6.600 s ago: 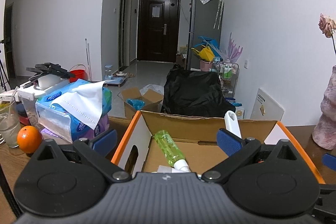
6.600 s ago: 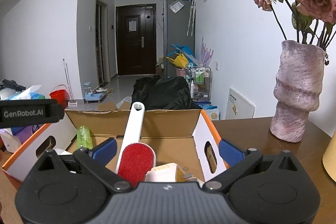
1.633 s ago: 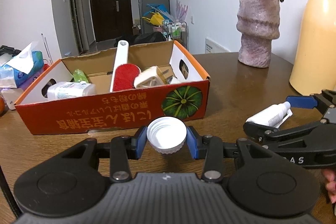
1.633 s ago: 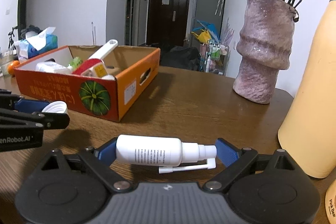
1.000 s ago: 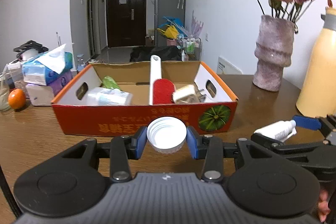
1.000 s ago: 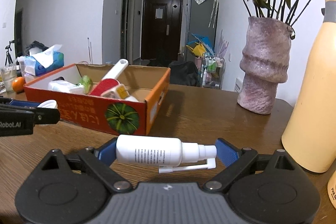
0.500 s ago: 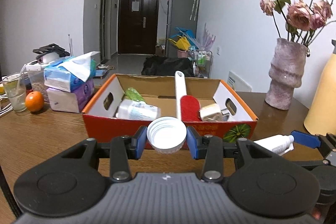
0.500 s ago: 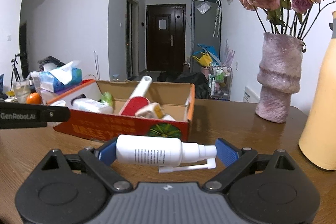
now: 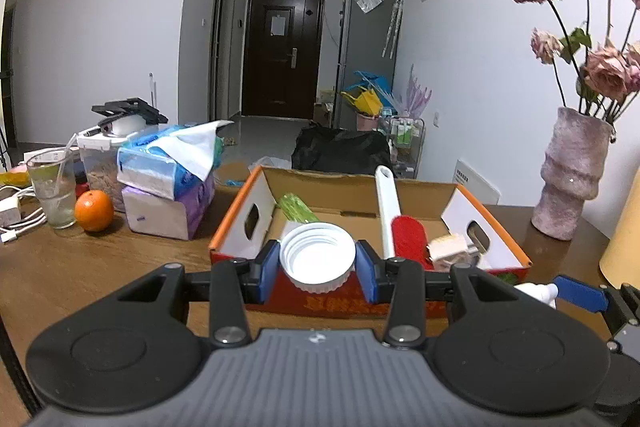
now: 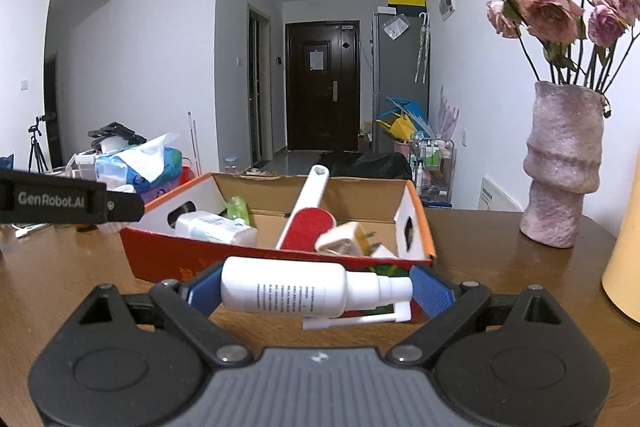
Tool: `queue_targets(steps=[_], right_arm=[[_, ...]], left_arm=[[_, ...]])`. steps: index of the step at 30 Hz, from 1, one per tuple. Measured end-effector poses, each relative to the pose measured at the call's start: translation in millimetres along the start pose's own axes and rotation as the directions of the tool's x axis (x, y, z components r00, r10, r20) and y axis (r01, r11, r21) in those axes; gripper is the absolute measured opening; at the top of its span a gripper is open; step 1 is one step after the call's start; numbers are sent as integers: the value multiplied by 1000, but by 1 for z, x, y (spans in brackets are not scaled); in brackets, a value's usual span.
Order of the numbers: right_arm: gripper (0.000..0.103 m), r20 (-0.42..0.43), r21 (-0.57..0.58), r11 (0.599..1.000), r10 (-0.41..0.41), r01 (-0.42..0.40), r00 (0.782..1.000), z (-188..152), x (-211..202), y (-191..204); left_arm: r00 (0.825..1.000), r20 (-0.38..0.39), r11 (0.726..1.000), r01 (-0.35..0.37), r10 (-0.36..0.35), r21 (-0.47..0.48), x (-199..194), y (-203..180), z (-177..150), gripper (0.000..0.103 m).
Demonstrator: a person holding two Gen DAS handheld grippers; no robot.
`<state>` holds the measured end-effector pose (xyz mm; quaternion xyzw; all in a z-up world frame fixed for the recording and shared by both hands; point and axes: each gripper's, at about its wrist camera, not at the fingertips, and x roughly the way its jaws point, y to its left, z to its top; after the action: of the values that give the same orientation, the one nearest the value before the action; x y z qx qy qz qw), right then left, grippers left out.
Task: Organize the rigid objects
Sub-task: 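Carry the white cap and spray bottle in both tools over the box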
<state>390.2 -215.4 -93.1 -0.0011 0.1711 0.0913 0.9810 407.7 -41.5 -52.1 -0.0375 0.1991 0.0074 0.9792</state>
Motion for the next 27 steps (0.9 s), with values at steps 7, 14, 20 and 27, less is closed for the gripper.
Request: queue_targets(steps=[7,14,20,27], right_arm=[[96,24,12,1000,-9,9,1000,6,12,17],[96,42,22,1000,-14,13,999,12,29,30],[96,53,23,1000,-20,19,998,17,44,34],[96,59,22,999,-30,29,998,22,58,33]], left_arm=[[1000,10,1000,-14,14,-14,14,17,10,42],[1000,5,999,-30,30,-17,31,26,16,42],[999,6,999,-37,37,-15,45,30,20,42],[999,11,999,-47,48,-24,59,31,27,42]])
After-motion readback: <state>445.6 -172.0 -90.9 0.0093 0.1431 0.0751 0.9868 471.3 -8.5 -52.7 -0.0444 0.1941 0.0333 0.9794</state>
